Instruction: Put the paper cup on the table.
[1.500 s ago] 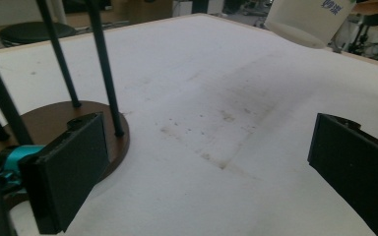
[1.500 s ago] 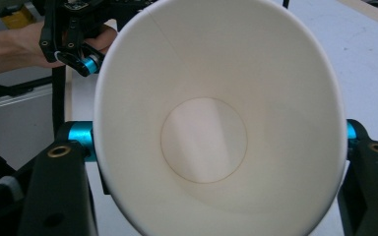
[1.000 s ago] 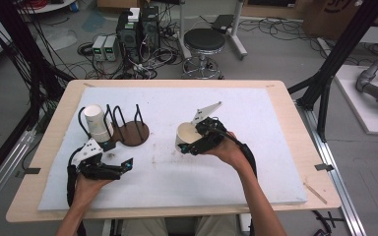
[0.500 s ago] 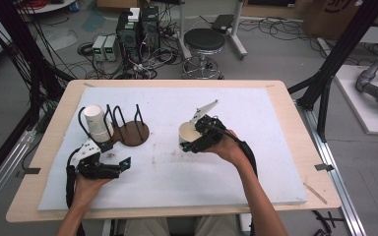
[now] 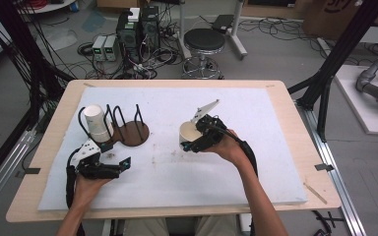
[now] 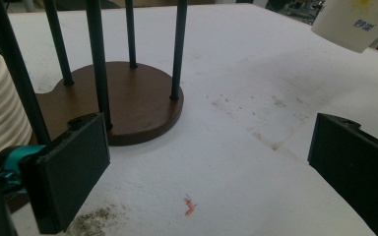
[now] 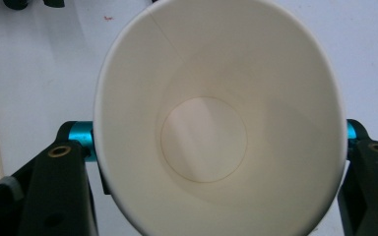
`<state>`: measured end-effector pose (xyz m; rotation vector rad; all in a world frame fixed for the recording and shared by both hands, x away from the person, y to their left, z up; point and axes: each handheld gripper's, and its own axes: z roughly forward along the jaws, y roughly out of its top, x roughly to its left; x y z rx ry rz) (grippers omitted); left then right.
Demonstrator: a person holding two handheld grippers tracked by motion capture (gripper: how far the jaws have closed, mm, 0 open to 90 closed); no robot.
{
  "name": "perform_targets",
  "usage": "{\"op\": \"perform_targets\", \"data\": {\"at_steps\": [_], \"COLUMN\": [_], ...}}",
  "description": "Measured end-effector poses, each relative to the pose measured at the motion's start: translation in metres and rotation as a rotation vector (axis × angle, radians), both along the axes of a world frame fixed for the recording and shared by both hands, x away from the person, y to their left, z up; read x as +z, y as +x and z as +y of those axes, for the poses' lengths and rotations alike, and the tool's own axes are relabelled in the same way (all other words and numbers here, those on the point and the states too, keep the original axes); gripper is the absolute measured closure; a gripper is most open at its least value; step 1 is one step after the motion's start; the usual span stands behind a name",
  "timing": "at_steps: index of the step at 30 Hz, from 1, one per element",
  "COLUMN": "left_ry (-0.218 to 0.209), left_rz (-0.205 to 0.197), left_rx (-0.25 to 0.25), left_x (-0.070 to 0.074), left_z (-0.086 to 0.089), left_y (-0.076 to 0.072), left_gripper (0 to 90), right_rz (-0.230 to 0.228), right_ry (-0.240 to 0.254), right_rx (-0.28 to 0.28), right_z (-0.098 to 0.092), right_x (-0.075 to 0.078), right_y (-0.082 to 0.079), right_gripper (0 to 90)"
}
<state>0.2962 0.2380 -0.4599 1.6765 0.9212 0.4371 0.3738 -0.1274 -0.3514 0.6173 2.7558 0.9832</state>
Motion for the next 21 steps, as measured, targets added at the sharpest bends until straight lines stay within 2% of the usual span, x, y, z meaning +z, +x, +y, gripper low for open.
{"op": "perform_targets", "data": {"at_steps": [10,21], "left_ry": [-0.005,-0.021], "left_rz": [-0.006,-0.02], "left_rx": [0.002,0.012], "left_x": [0.0,0.0], "left_z": [0.0,0.002], "left_y": [-0.001,-0.002], "left_gripper": [2.2,2.2], "right_rz": [-0.004,-0.006], "right_ry": [-0.006,-0.059], "right_rx": [-0.007,-0.01], "right_z": [0.001,0.011], "right_x": [-0.002,-0.013], "right_y": [0.002,0.01], "right_gripper": [30.5,30.4]}}
